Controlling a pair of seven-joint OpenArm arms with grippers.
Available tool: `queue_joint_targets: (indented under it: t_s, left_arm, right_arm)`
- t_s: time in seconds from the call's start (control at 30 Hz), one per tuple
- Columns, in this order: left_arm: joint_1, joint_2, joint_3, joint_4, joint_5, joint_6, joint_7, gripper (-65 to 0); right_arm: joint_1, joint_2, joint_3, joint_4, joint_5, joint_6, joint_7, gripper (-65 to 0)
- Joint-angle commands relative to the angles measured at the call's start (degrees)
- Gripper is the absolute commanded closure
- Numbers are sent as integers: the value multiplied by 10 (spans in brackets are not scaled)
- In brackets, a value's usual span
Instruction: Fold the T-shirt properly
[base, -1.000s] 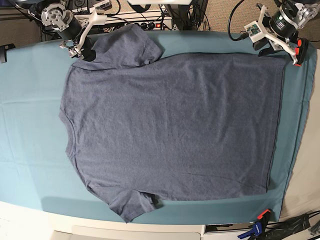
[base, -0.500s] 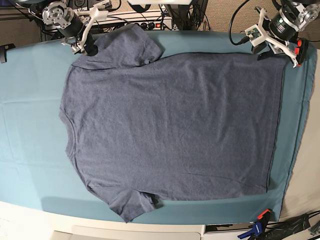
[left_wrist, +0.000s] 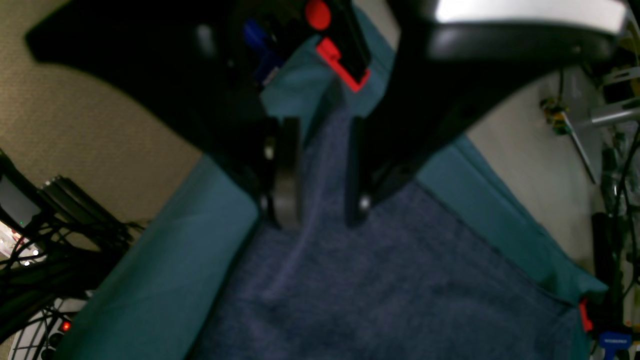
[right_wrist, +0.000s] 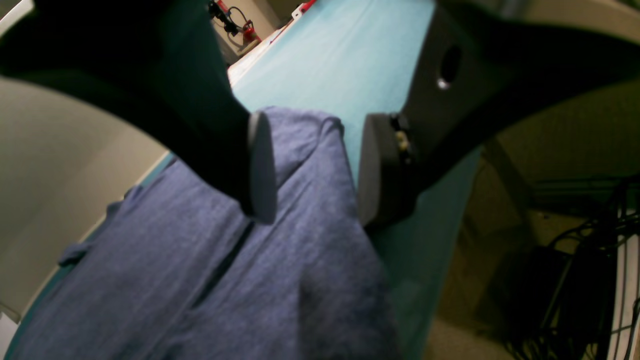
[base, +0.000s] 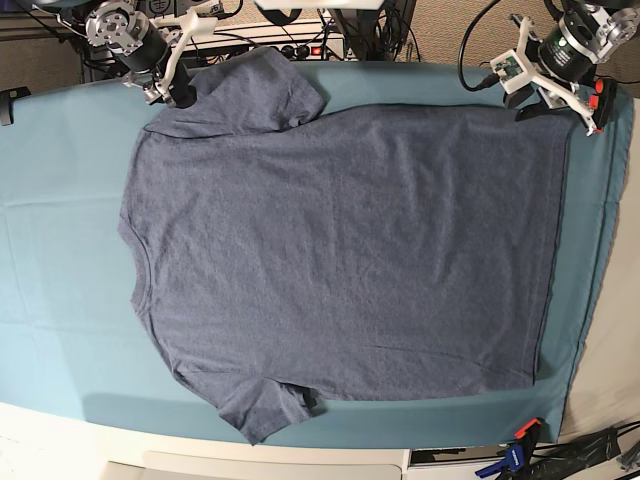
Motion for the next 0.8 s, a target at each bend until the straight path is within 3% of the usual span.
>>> queue_joint_targets:
  t_s: [0.0, 0.1, 0.47, 0.6, 0.77]
  left_arm:
    - [3, -5, -4, 8, -14, 7, -9, -166]
    - [-4, -5, -4, 8, -30, 6, -8, -166]
    - [-15, -5, -4, 8, -30, 6, -5, -166]
    - [-15, -5, -4, 8, -30, 6, -4, -166]
    - [-15, -5, -4, 8, -30, 6, -4, -166]
  right_arm:
    - [-18, 0, -14, -15, 46, 49, 39, -304]
    - [-13, 0, -14, -15, 47, 13, 18, -304]
    - [9, 0, -14, -15, 85, -59, -27, -284]
    - [10, 0, -14, -15, 92, -105, -46, -284]
    - [10, 0, -14, -14, 92, -131, -55, -284]
